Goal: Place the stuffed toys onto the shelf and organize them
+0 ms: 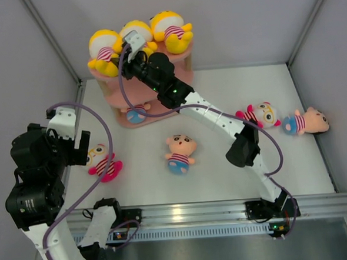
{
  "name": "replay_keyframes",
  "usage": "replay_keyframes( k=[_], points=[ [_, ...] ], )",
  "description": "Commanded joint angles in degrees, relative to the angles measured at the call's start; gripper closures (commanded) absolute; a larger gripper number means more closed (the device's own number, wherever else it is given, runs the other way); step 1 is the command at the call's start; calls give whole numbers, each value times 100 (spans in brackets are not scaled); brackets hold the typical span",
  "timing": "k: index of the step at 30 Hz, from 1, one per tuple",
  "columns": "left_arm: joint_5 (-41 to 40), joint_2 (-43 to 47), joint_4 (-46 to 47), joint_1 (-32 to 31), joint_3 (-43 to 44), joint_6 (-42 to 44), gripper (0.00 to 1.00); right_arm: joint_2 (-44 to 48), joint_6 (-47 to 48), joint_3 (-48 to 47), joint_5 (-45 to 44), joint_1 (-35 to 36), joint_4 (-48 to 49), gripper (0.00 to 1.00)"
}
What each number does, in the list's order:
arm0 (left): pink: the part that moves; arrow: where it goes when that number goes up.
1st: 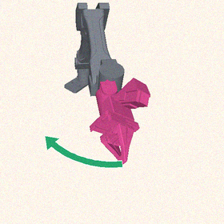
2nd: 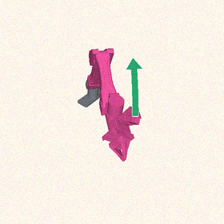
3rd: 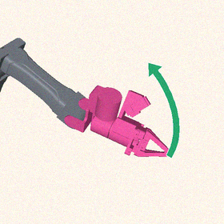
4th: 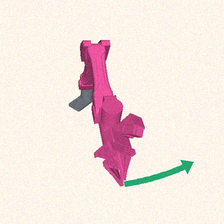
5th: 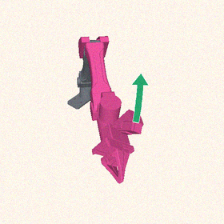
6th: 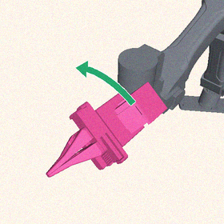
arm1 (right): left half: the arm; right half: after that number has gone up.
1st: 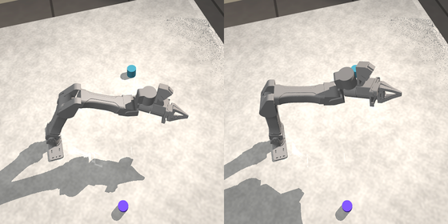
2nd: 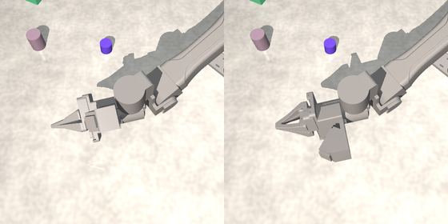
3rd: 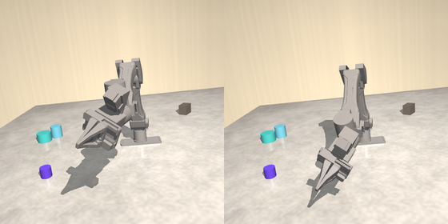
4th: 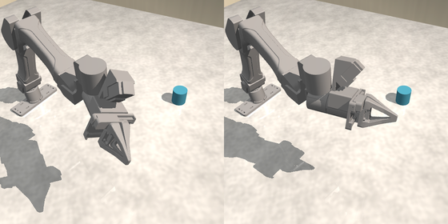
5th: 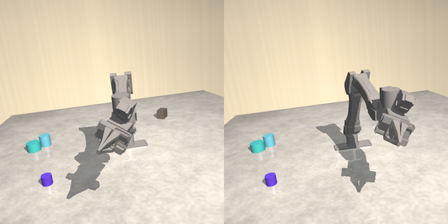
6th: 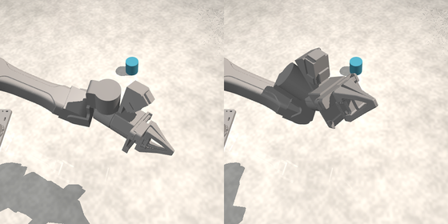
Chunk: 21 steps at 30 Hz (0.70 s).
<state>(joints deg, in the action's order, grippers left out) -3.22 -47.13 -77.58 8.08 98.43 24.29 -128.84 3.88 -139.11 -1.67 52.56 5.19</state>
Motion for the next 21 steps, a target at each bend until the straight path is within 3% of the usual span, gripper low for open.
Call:
replay_keyframes(
  k=[1, 15, 21],
  points=[
    [102, 73, 76, -25, -43, 14, 1, 271, -28, 33, 0, -26, 325, 73],
    [278, 143, 68, -25, -272, 5, 2, 912, 201, 437, 0, 97, 351, 47],
    [516, 143, 94, -25, -876, 128, 1, 1431, 306, 814, 35, 97, 377, 29]
  ],
)
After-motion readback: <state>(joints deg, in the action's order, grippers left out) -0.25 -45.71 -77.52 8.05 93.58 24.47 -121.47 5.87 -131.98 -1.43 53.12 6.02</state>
